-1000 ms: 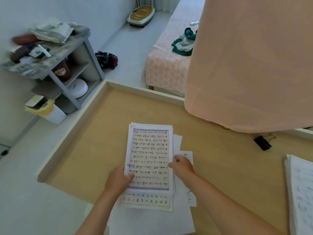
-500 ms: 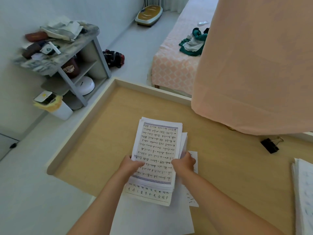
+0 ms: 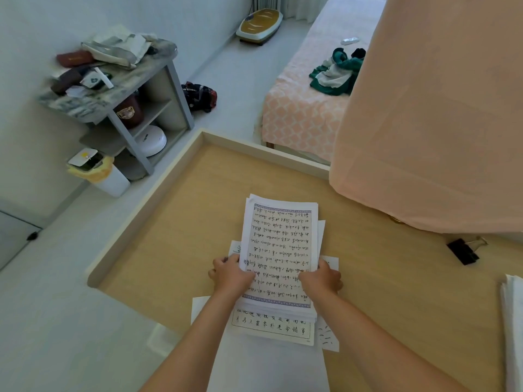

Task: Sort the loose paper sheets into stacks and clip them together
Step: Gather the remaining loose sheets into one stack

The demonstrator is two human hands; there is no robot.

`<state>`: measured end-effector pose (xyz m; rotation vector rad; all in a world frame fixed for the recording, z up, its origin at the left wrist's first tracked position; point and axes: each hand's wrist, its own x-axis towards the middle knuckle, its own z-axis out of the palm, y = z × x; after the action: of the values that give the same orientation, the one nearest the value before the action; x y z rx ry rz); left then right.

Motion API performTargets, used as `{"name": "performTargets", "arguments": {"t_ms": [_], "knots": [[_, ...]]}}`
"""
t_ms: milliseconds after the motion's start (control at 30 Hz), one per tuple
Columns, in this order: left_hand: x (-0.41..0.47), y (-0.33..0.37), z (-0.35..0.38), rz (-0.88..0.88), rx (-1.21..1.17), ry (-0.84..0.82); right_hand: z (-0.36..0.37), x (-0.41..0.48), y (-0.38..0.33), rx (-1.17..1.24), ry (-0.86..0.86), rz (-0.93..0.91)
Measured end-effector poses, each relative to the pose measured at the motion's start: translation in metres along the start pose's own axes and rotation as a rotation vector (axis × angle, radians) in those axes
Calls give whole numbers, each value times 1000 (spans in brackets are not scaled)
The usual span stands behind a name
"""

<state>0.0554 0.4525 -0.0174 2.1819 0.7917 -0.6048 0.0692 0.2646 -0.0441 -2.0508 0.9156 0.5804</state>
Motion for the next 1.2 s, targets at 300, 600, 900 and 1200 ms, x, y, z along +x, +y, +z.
{"name": "performTargets", "arguments": {"t_ms": [300, 600, 900, 1200], "knots": [[19, 2, -31, -90, -341, -126, -9, 2, 4, 196, -64, -20], [23, -6, -32, -174, -524, -354, -20, 8, 7, 131, -171, -148], [31, -4, -45, 164, -571, -375, -65, 36, -10, -332, -87, -501], [57, 4, -34, 104, -540, -124, -92, 55, -35, 220, -164, -142]]}}
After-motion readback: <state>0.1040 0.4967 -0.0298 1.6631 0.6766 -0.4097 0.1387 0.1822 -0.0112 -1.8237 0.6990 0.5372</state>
